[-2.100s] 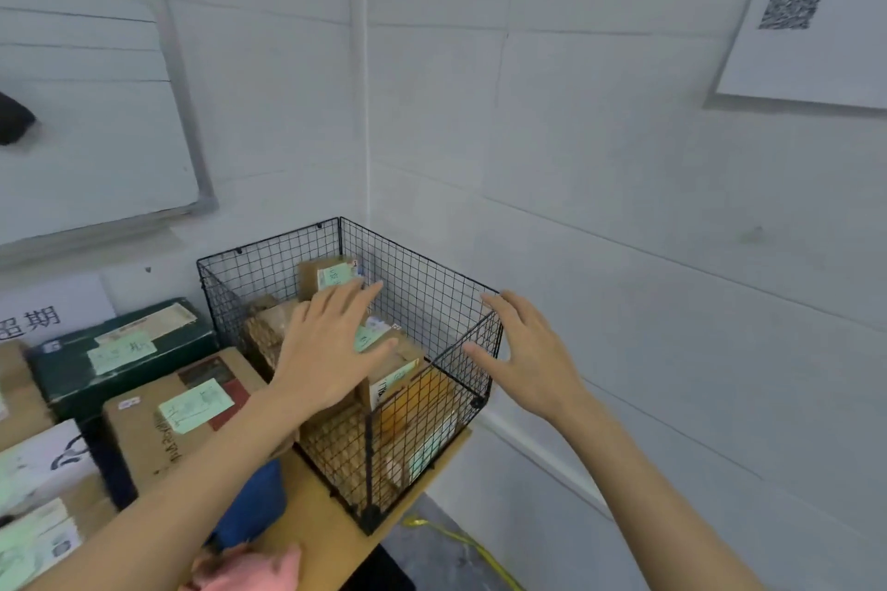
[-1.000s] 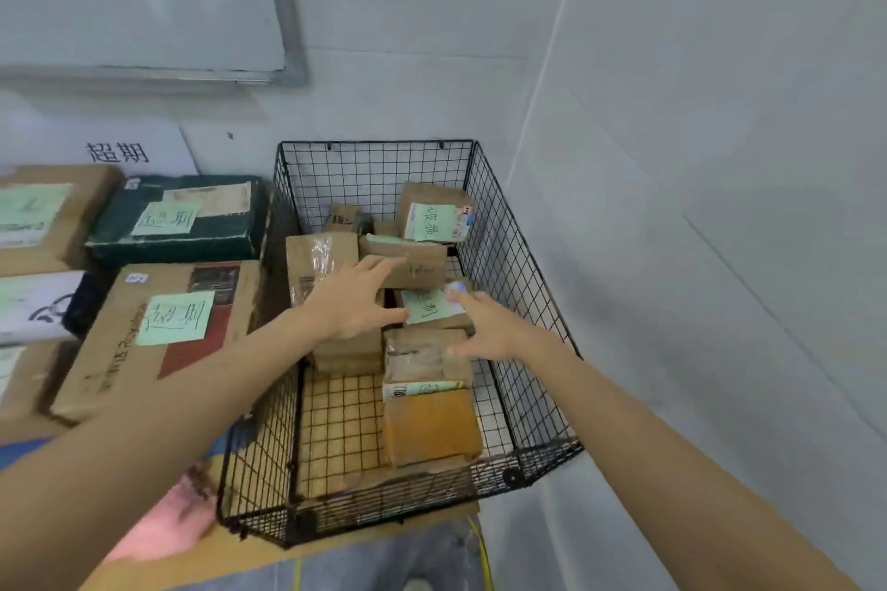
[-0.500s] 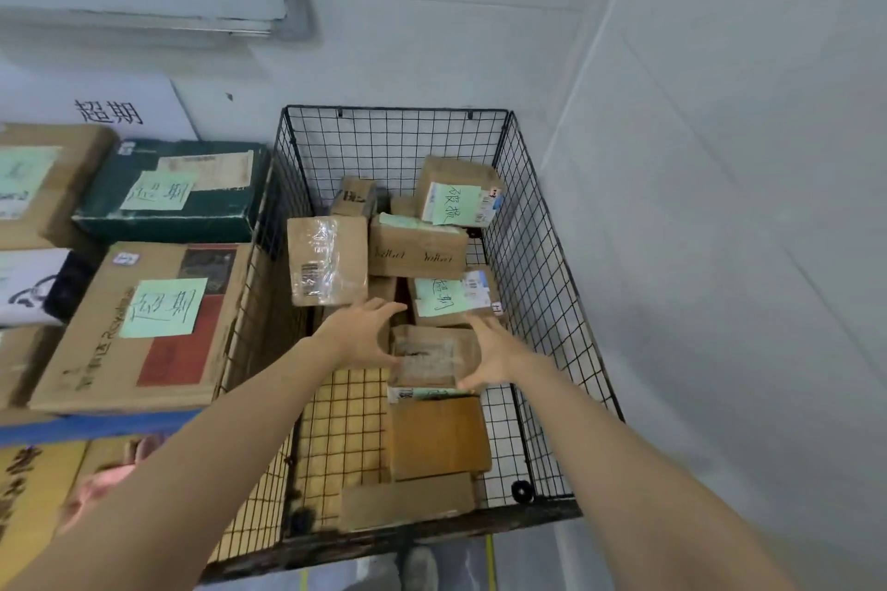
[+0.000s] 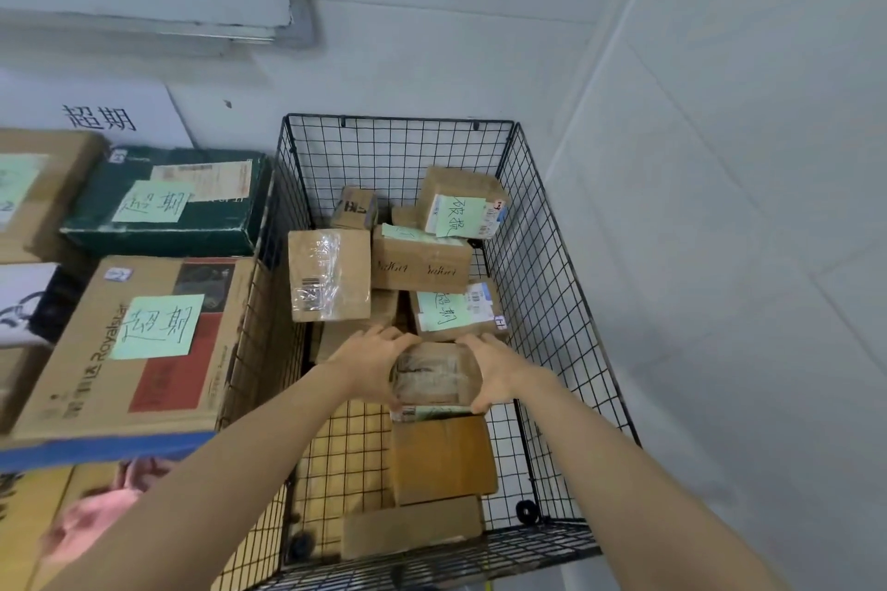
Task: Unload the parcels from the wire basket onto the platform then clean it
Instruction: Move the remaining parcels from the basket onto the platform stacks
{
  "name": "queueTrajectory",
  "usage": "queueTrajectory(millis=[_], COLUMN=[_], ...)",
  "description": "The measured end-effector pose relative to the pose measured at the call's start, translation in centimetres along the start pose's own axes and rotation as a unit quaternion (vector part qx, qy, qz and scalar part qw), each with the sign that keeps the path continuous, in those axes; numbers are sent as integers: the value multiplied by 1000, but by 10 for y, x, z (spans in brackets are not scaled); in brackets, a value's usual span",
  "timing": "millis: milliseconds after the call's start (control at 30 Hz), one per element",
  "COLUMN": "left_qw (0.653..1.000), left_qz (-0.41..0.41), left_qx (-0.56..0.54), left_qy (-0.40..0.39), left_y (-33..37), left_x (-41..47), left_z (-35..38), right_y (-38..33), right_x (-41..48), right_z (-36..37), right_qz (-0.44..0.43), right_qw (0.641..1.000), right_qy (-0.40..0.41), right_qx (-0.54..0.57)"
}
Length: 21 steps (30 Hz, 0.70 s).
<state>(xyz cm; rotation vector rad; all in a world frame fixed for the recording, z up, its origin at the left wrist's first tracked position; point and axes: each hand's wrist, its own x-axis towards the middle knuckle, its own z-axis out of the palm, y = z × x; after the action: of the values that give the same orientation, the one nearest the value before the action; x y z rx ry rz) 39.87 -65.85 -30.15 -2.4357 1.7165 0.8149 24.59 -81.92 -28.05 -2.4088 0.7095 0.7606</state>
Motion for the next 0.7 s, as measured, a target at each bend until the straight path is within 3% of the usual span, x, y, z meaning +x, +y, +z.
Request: queueTrajectory(millis=[267,567,700], left_qw=[996,971,960], left_qz=[34,70,91], left_qx=[-54,-109,-134], left_qy=[62,201,228], left_y=[3,5,6], left_x=[-10,-39,-53], left_z=[-26,-109,-153], right_y=[-4,-37,-56], right_x=[-17,-66,-97], right_z=[-53,-141,-181], right_qz=[-18,-82,-120], right_qw=[1000,990,980], right_qy=[10,112,150], right_qx=[-19,-35,-53])
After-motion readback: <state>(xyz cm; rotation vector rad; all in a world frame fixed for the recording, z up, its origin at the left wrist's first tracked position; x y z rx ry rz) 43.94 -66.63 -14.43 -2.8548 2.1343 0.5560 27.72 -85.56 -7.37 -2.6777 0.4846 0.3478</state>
